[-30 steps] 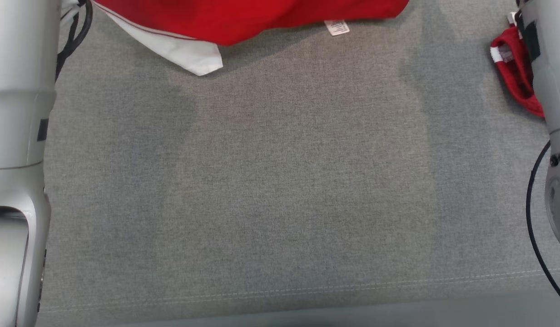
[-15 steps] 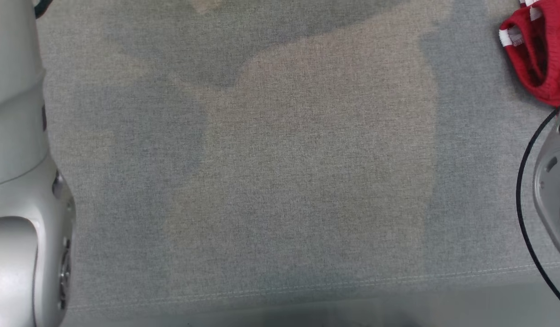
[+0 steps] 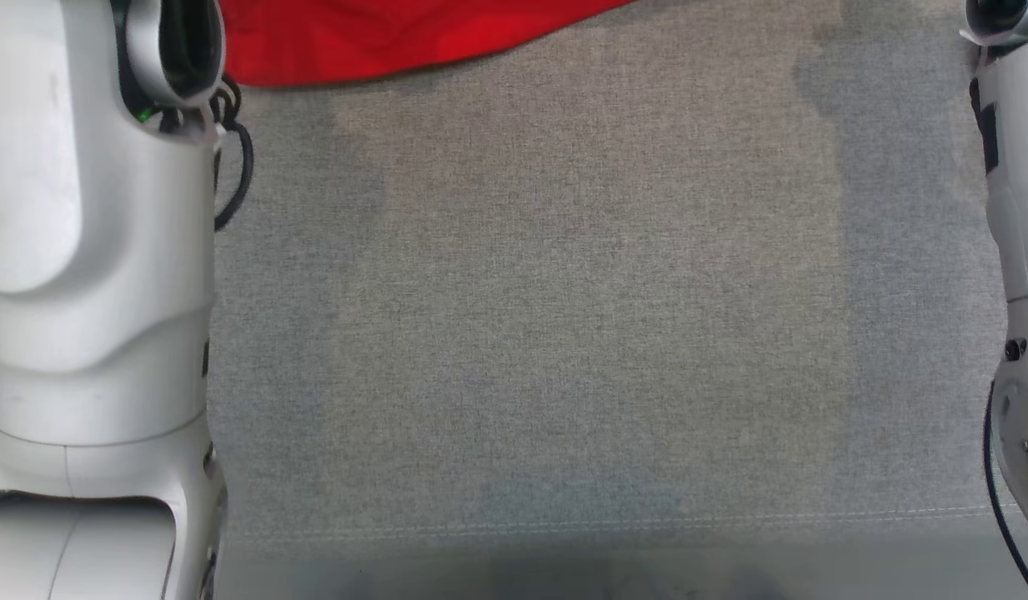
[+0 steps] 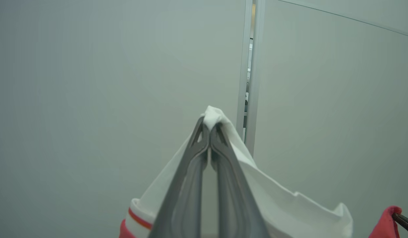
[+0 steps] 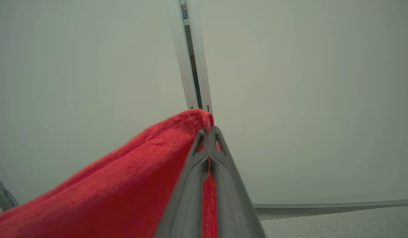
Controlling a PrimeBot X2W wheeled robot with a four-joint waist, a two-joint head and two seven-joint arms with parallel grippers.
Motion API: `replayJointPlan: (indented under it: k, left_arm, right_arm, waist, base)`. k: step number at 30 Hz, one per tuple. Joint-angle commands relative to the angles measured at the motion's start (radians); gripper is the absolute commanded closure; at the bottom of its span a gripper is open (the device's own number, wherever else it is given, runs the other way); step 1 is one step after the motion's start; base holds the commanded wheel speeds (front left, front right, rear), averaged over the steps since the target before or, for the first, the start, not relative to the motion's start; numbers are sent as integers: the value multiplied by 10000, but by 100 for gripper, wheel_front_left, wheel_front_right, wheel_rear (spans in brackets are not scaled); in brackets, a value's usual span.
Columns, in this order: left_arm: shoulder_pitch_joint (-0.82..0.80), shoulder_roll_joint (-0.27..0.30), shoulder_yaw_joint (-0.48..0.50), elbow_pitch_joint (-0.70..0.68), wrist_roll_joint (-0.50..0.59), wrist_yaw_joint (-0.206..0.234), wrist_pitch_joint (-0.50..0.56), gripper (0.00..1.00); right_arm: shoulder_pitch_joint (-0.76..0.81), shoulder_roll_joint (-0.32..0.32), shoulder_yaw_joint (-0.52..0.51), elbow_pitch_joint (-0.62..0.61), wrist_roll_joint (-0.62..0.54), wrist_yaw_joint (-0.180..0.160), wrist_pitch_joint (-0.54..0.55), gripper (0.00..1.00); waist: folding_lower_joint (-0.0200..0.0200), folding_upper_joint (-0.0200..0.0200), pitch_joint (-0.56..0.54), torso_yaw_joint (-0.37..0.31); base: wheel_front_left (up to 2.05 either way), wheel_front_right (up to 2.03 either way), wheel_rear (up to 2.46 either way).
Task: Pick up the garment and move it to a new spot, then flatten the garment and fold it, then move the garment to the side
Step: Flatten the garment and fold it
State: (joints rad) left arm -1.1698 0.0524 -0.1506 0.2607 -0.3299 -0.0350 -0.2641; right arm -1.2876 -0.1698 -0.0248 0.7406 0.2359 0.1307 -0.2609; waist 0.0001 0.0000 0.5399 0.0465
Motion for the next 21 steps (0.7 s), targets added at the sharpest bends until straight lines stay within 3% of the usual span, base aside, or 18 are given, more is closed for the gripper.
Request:
replayJointPlan:
  k: [1, 10, 16, 21]
  left_arm:
    - [330, -10, 28, -166, -186, -39, 0, 100]
    - [3075, -6, -44, -874, -1012, 201, 1, 100]
    - [5599, 174, 68, -1676, -1350, 577, 398, 100]
    - [7877, 283, 263, -2875, -1608, 1106, 984, 100]
  right_arm:
    - [296, -193, 182, -36, 271, -1, 182, 100]
    - [2792, -1632, 706, -1785, 2404, -1, 2616, 100]
    - [5513, -2051, 106, -3600, 3261, -1, 5132, 100]
    - [7691, -1997, -960, -5222, 3096, -10, 7085, 100]
  waist:
    - [-1, 0, -224, 175]
    - [-1, 0, -1487, 478]
    - [-1, 0, -2781, 509]
    - [-1, 0, -3556, 516]
  base:
    - [0, 0, 0]
    - [0, 0, 0]
    - [0, 0, 0]
    - [0, 0, 0]
